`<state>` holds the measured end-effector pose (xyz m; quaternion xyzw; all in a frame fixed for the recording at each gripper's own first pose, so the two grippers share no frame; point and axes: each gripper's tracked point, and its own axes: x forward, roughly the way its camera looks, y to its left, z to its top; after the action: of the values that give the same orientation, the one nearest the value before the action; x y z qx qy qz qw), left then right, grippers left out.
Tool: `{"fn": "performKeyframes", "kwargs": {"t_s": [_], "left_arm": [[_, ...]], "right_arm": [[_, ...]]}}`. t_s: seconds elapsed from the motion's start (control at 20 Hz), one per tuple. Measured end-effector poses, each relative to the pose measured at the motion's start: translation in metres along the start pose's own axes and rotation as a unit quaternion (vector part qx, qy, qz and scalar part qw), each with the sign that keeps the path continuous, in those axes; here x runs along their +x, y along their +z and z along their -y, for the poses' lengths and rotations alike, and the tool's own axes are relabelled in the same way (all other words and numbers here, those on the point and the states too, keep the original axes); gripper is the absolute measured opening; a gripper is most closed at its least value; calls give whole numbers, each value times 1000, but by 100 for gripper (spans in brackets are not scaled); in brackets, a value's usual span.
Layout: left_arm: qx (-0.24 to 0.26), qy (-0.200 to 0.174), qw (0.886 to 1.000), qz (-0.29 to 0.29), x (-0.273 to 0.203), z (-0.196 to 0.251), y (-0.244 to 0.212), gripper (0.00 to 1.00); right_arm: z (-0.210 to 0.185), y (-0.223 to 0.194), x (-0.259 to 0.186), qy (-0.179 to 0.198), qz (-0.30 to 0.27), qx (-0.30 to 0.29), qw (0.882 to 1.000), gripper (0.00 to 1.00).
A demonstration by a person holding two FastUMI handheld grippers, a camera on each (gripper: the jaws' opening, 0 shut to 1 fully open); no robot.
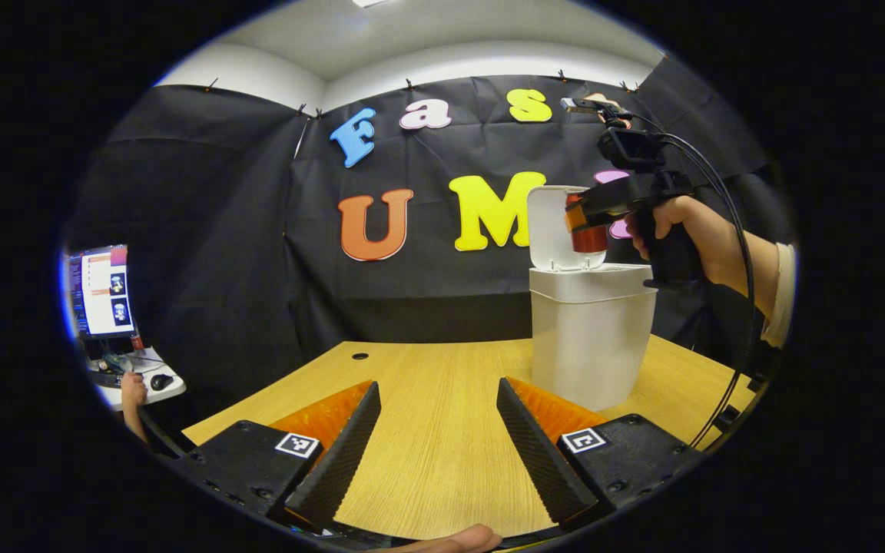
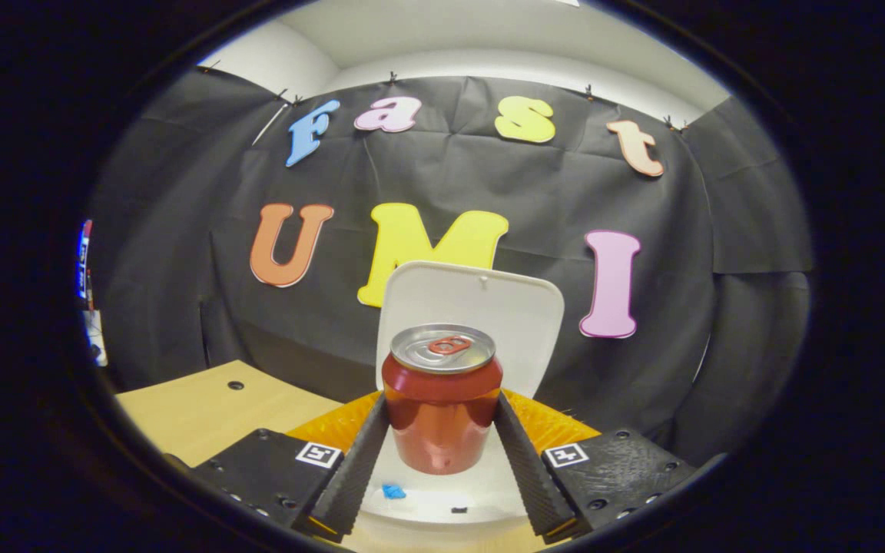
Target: Press the lid of the desktop garbage bin to open it, pick up the crumpled paper on the desktop and throw it into the bin, then pick up the pop can on the desktop and drop it into the bin, and finally close the garbage bin lid.
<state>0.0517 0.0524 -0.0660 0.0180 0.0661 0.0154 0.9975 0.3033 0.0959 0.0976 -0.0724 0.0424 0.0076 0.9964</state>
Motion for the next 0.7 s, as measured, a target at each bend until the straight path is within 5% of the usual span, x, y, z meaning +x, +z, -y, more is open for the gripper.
{"fn": "performKeyframes", "kwargs": {"t_s": [0.2,0.25,0.3,0.5,0.55,0.7], "left_arm": [[-1,-7,1000,13,-3,0,11,98],[-1,-9,1000,15,-3,0,11,98],[-4,-12,1000,13,-3,2,10,98],[-8,-13,1000,4,-2,-1,6,98],[-9,-11,1000,0,-2,-4,5,98],[-12,-1,1000,-5,-5,-11,6,99]], "right_arm": [[-13,4,5,5,5,2,1000,88],[-13,5,5,4,6,5,1000,79],[-12,8,4,0,8,8,1000,87],[-2,35,-5,-9,33,21,999,84],[2,43,-6,-9,41,29,999,98],[7,62,-8,4,51,50,997,95]]}}
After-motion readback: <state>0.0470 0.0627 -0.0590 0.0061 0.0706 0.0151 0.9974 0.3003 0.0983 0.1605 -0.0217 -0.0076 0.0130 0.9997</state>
